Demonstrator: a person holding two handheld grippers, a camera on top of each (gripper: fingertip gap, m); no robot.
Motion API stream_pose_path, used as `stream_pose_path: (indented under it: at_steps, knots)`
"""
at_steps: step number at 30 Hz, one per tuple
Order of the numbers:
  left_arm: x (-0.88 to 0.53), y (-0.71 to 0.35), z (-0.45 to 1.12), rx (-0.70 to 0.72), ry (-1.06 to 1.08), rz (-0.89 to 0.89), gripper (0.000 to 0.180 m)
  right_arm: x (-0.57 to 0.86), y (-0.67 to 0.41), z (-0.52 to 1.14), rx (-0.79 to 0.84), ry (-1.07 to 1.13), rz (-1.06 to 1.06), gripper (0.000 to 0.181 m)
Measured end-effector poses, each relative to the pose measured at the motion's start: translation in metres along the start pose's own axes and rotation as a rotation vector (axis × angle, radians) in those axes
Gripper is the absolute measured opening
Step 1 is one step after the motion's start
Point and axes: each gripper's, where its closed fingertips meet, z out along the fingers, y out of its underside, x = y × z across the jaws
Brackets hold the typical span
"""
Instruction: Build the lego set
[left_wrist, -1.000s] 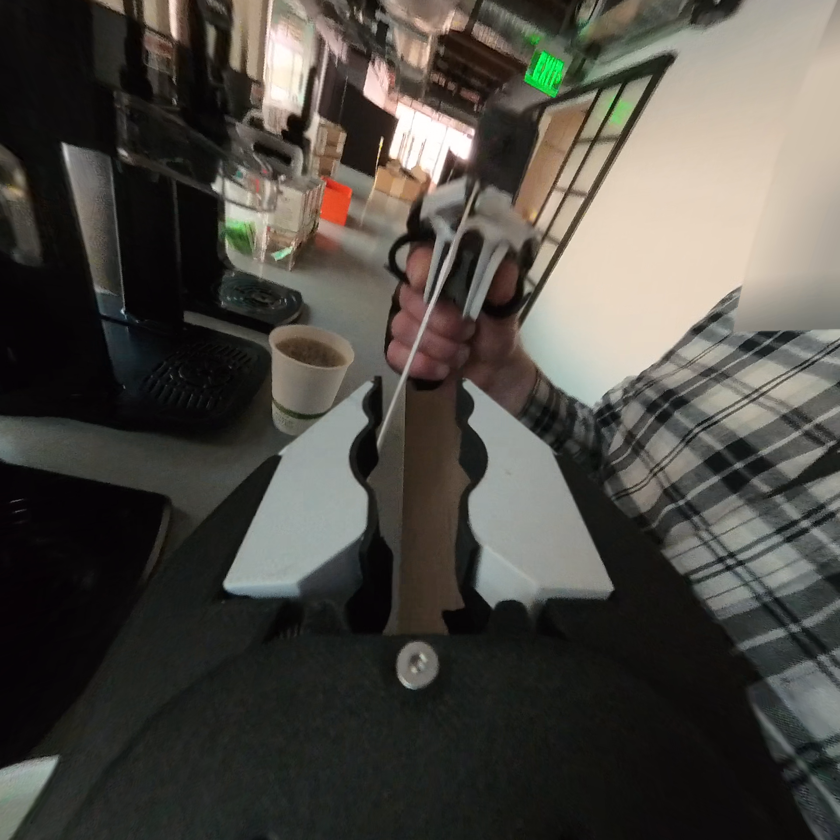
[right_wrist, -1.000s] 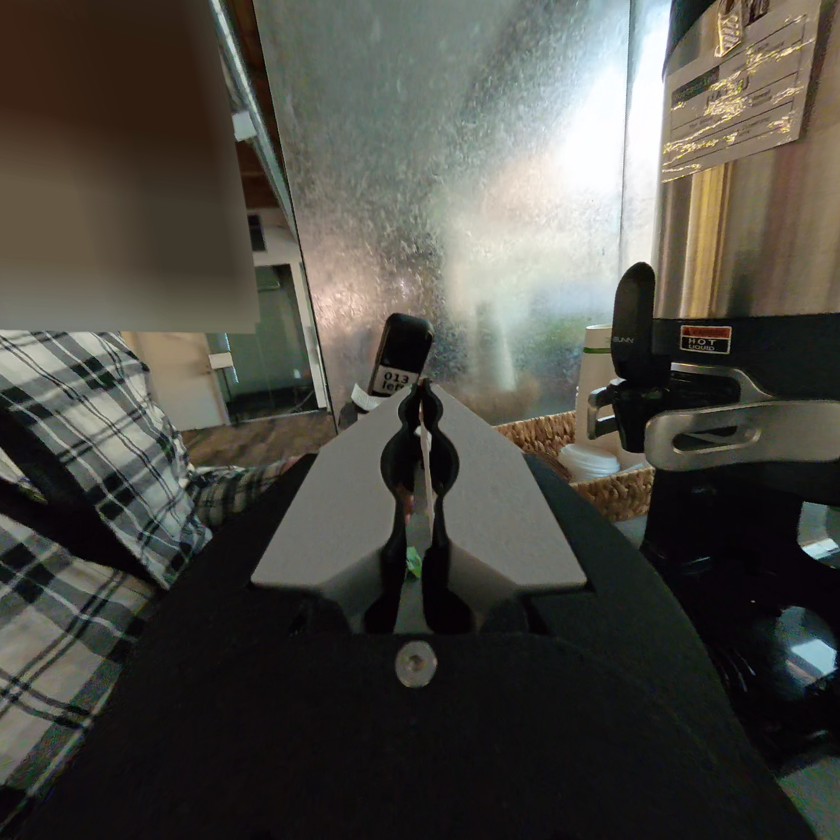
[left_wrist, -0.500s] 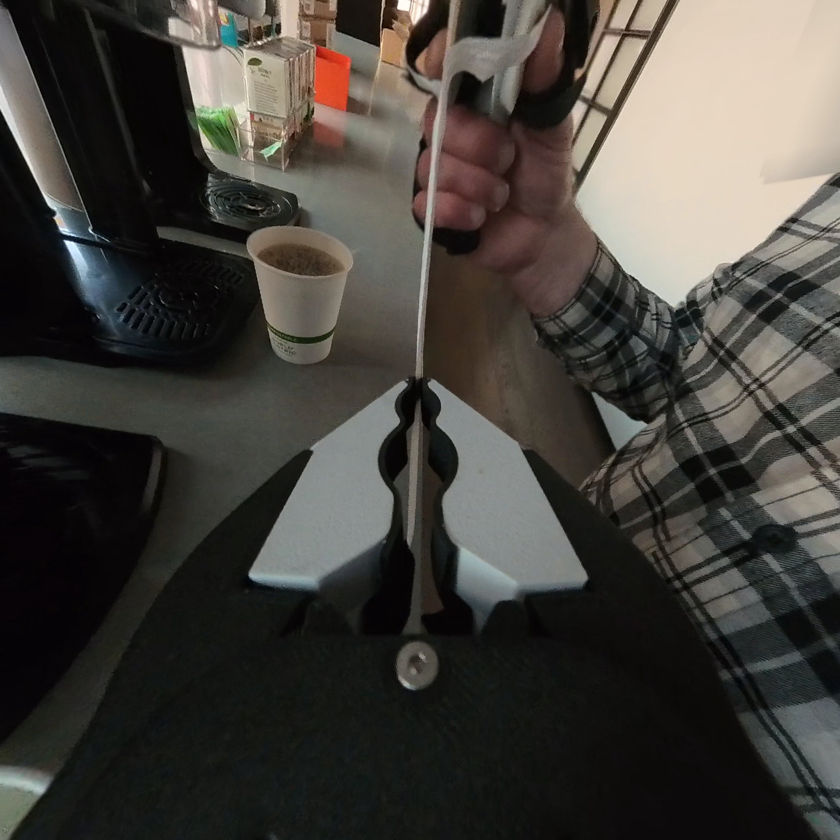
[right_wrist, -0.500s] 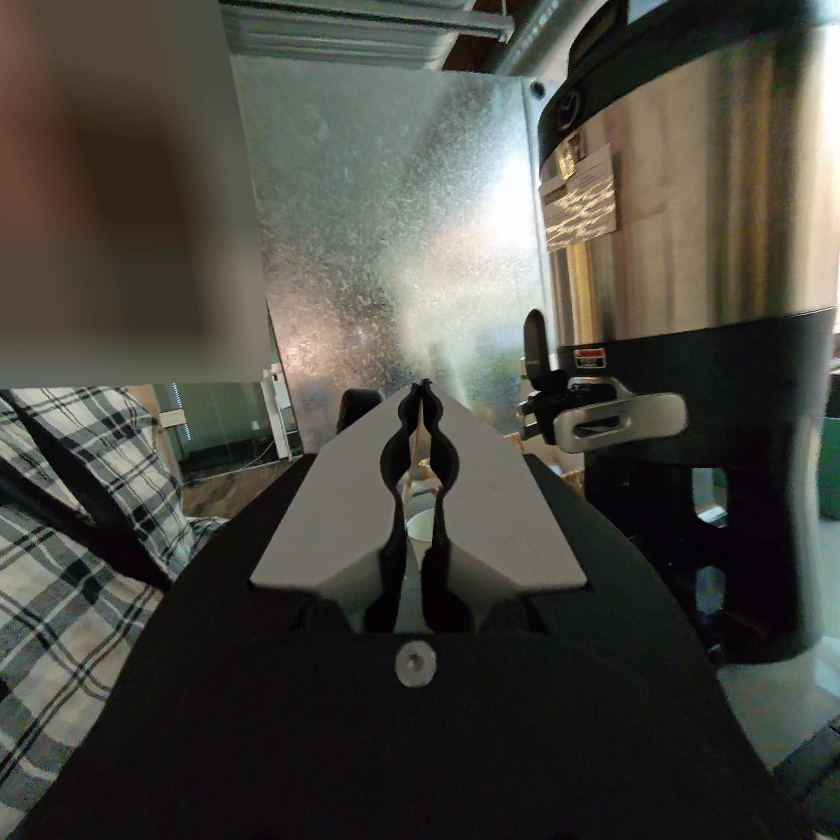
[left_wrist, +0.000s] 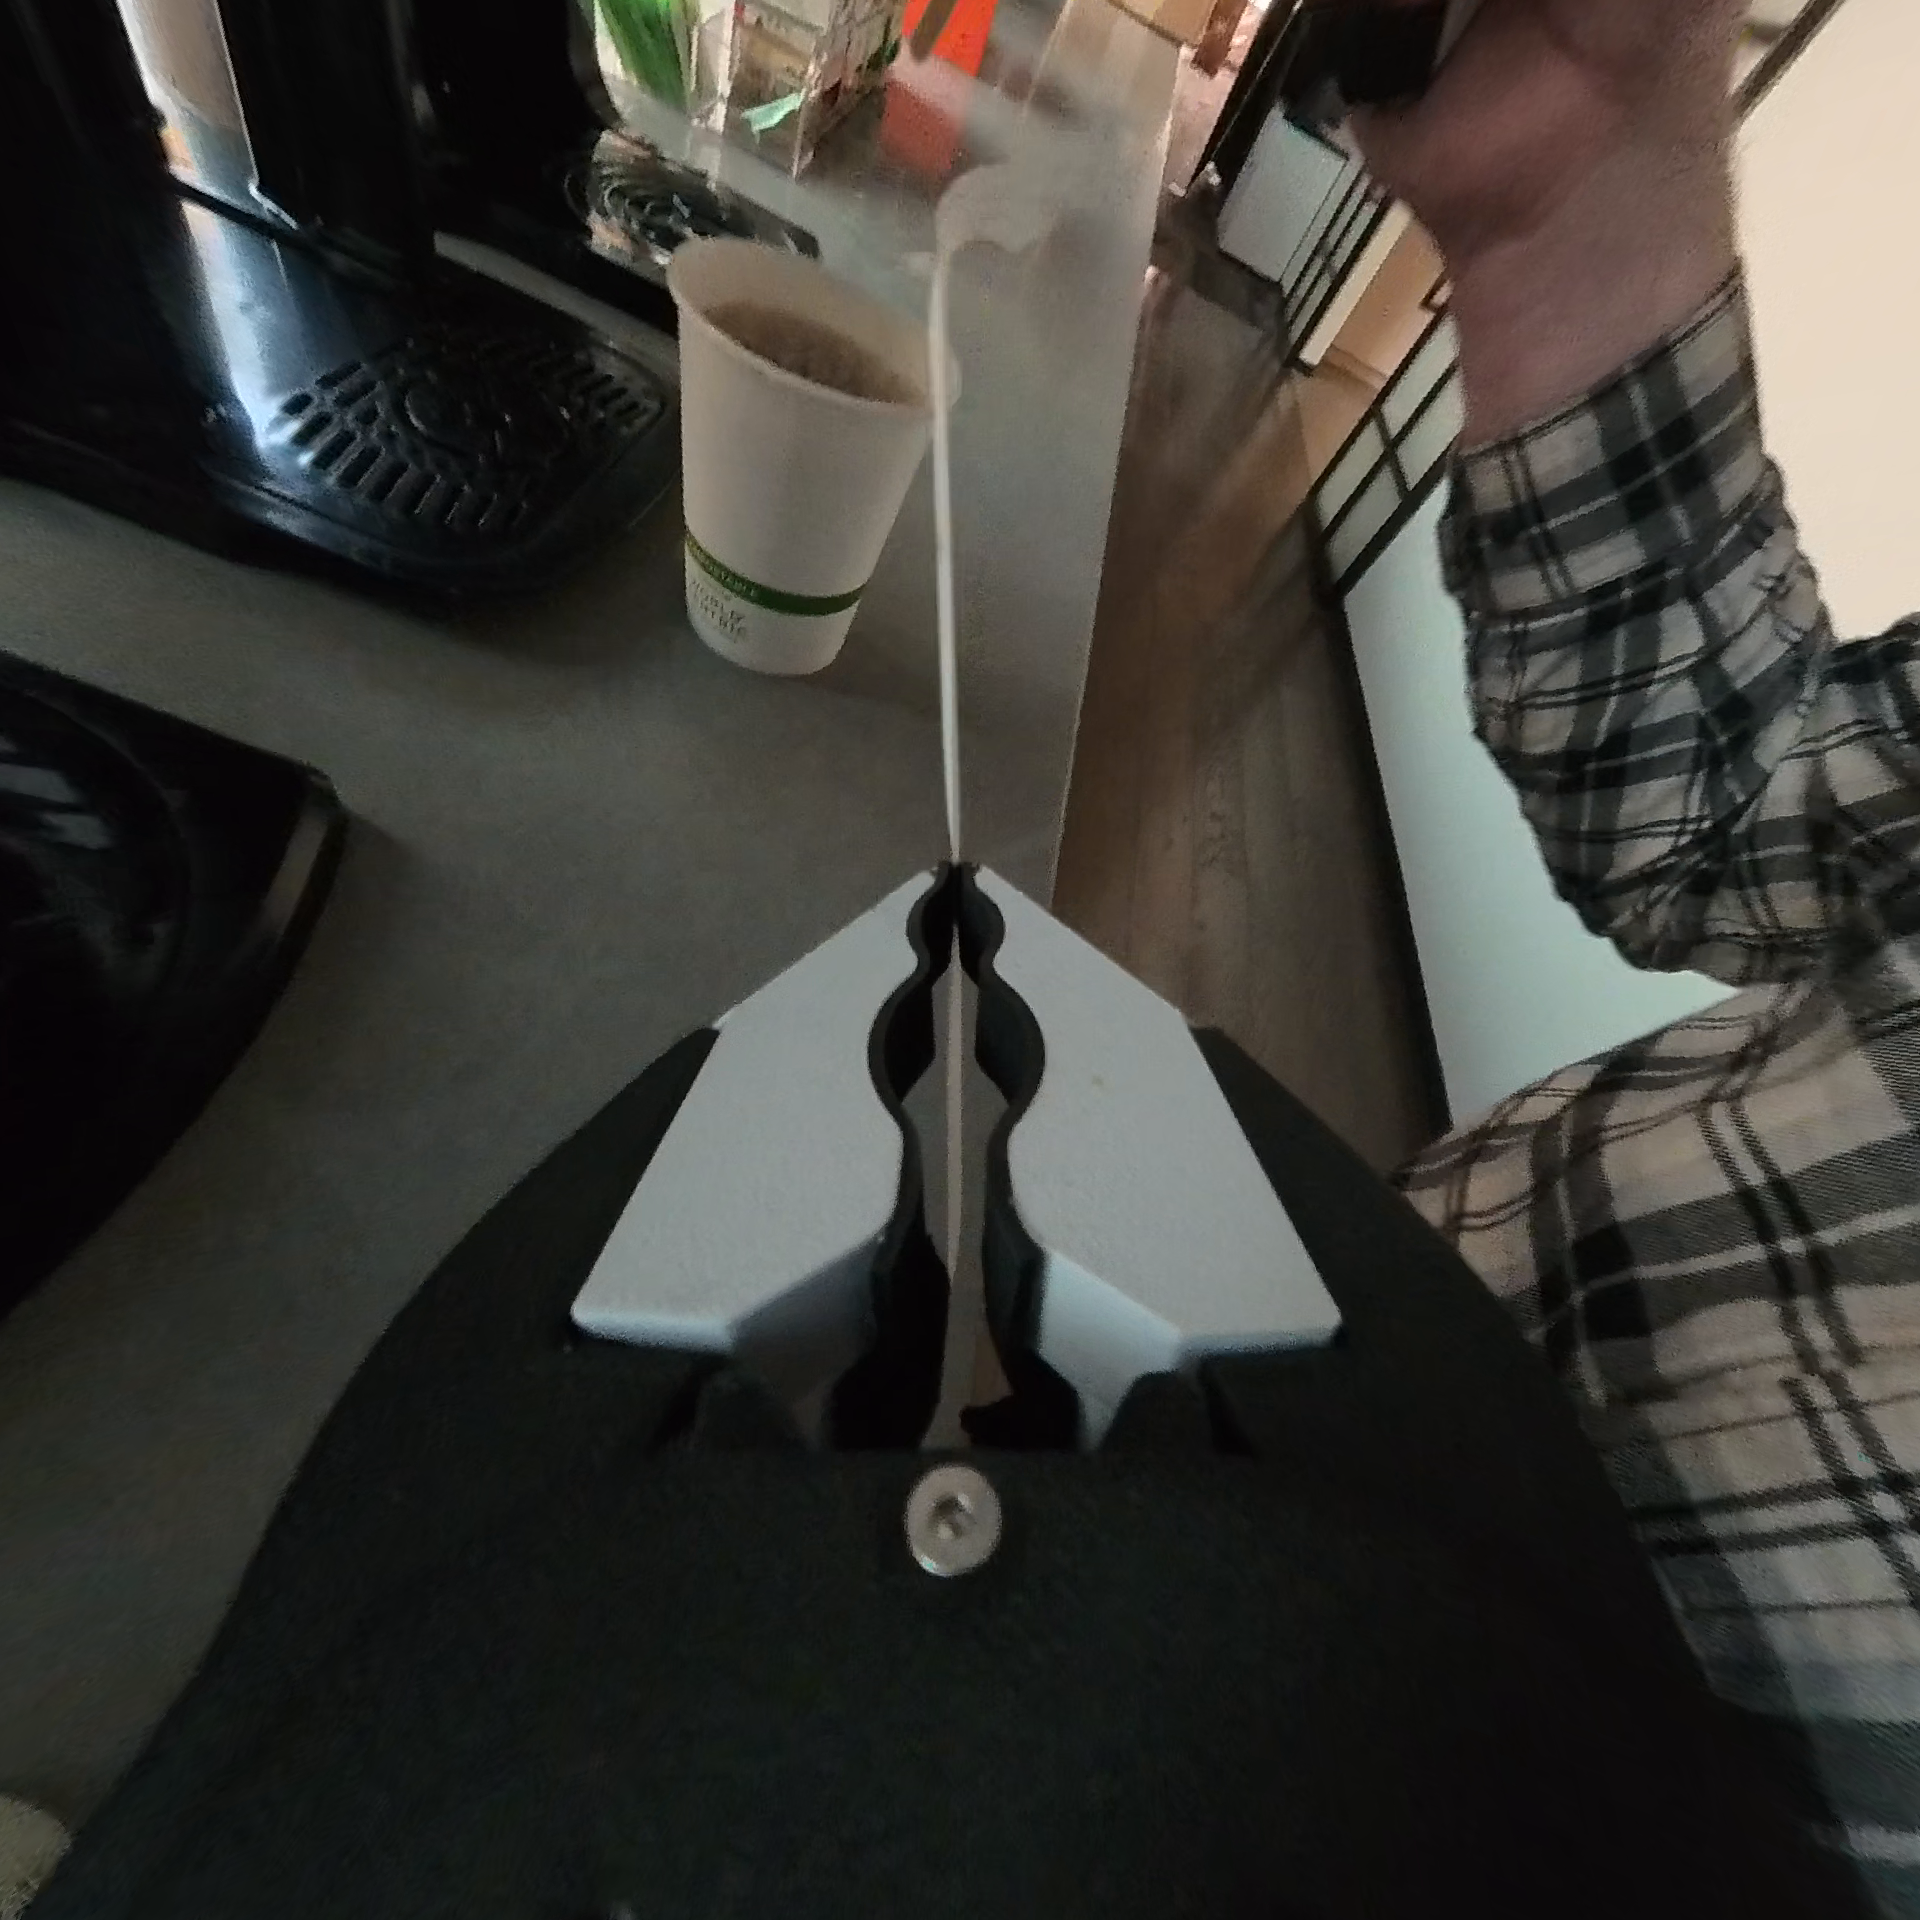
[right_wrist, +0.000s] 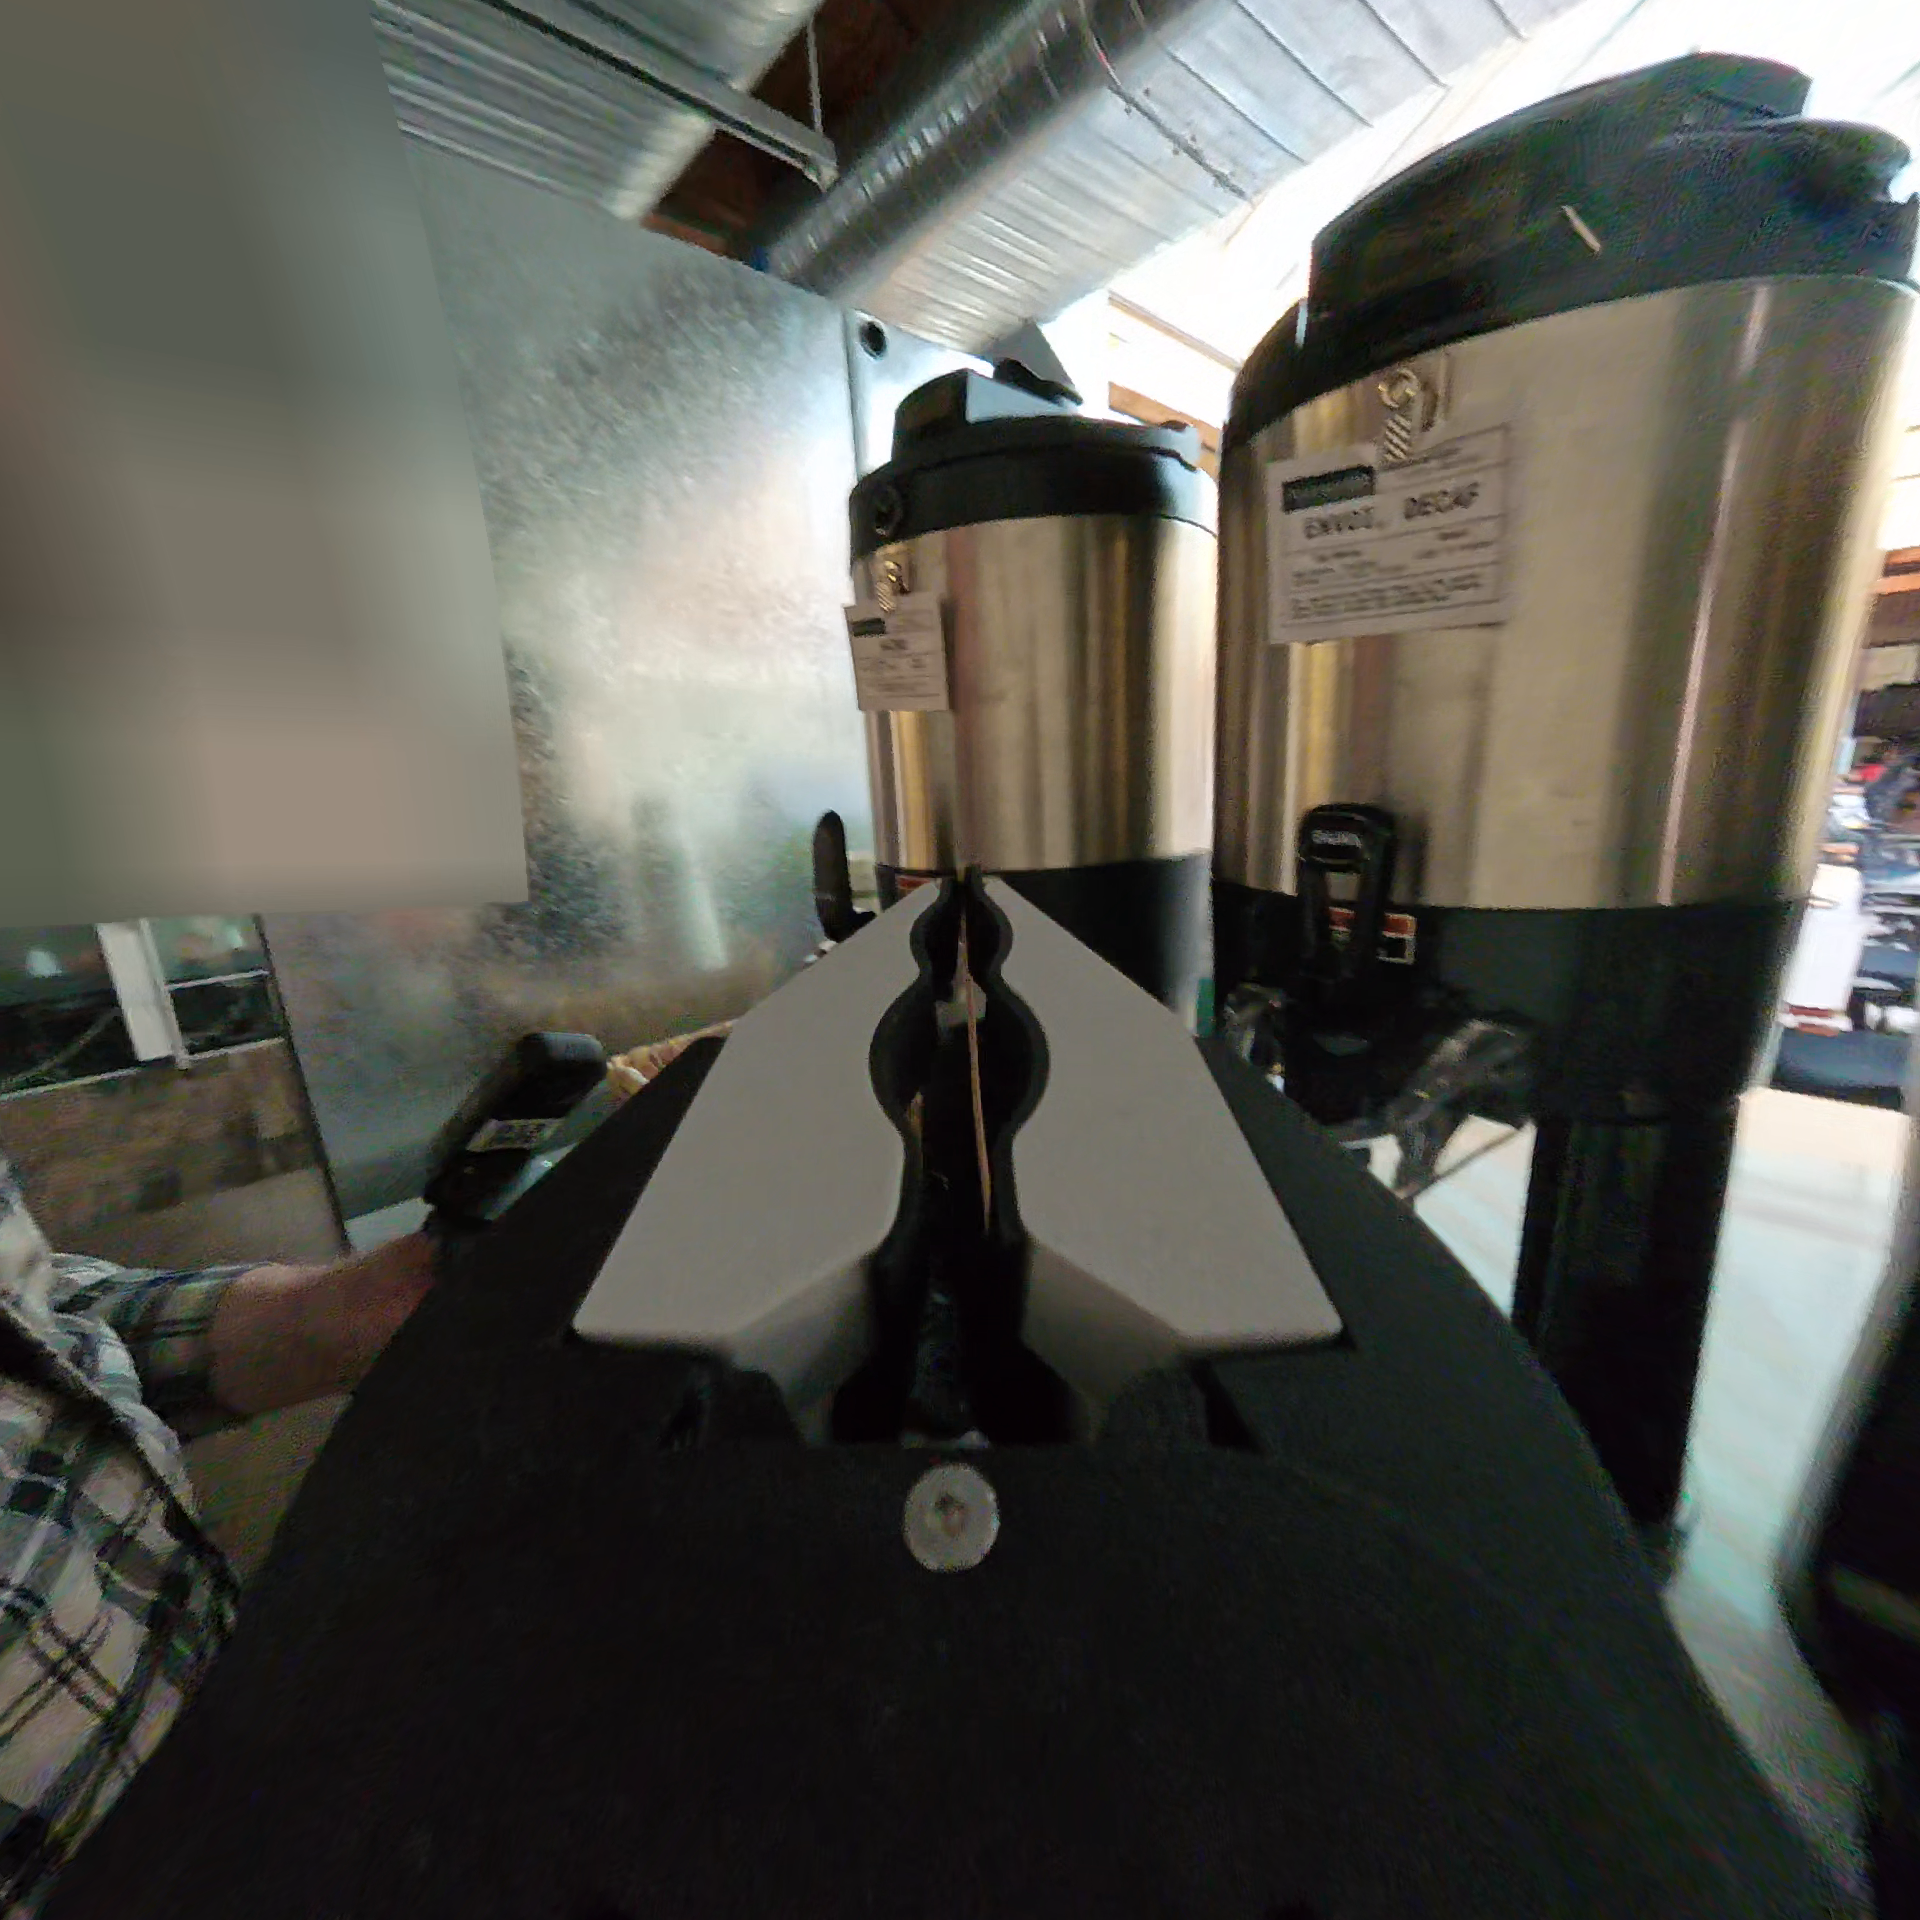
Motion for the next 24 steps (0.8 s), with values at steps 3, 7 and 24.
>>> stream_pose_path:
  at_steps: [3, 7, 24]
  knots:
    - [-0.006, 0.012, 0.011, -0.05, -0.024, -0.008, 0.0, 0.015, 0.019, -0.002, -0.091, 0.053, -0.024, 0.0]
    - [-0.014, 0.026, 0.023, -0.083, -0.032, -0.04, 0.0, 0.029, 0.062, -0.001, -0.214, 0.081, -0.001, 0.0]
    - [-0.023, 0.037, 0.036, -0.078, 0.001, -0.099, 0.0, 0.04, 0.152, -0.024, -0.558, 0.062, 0.003, 0.0]
